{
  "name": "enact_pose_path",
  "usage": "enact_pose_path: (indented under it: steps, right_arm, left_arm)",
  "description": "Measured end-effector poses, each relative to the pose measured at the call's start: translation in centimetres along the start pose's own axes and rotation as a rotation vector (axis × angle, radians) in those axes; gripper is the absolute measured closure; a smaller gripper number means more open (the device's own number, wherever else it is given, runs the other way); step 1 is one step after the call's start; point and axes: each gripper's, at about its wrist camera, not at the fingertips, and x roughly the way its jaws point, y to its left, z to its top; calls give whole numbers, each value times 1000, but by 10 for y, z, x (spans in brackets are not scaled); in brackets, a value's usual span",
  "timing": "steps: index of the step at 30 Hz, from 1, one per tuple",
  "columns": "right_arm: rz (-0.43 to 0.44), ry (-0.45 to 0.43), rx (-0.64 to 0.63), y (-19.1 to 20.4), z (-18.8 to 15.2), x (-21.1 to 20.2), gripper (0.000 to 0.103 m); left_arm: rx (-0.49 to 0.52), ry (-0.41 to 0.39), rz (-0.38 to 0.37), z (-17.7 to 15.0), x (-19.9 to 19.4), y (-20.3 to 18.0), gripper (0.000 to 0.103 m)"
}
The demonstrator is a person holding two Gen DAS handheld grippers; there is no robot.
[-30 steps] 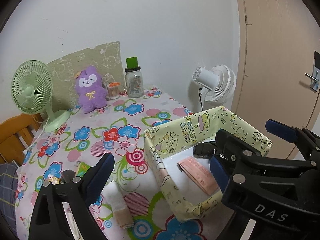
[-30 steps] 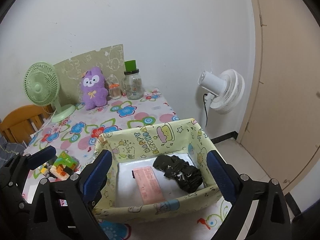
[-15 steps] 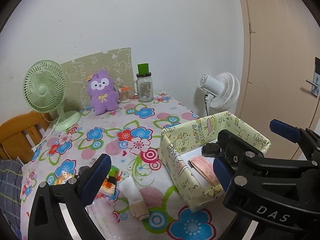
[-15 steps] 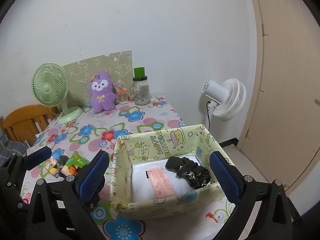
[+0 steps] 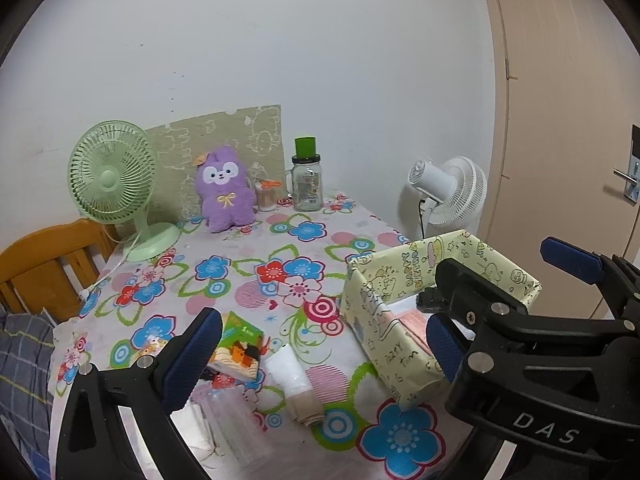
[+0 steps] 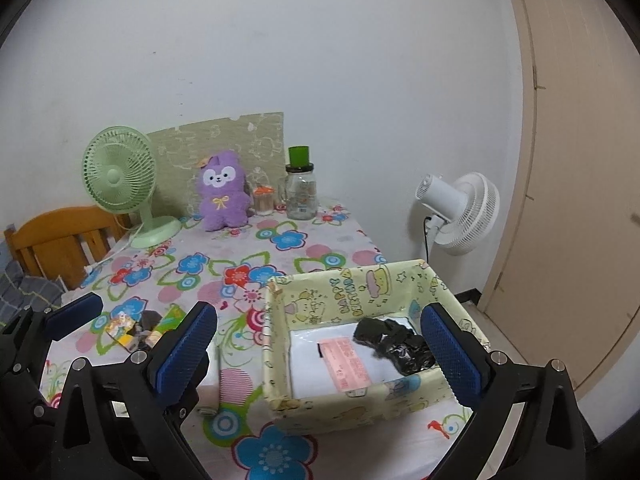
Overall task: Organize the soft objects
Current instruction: 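Withdraw both tools from the paper box back over the table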
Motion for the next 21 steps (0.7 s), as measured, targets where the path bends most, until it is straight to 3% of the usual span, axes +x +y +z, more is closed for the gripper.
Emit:
enact_pose_path:
  steps: [21]
  right_arm:
    - [83, 1, -26, 46, -6, -6, 0]
  left_arm:
    - [-43, -13, 53, -15, -24, 41, 0]
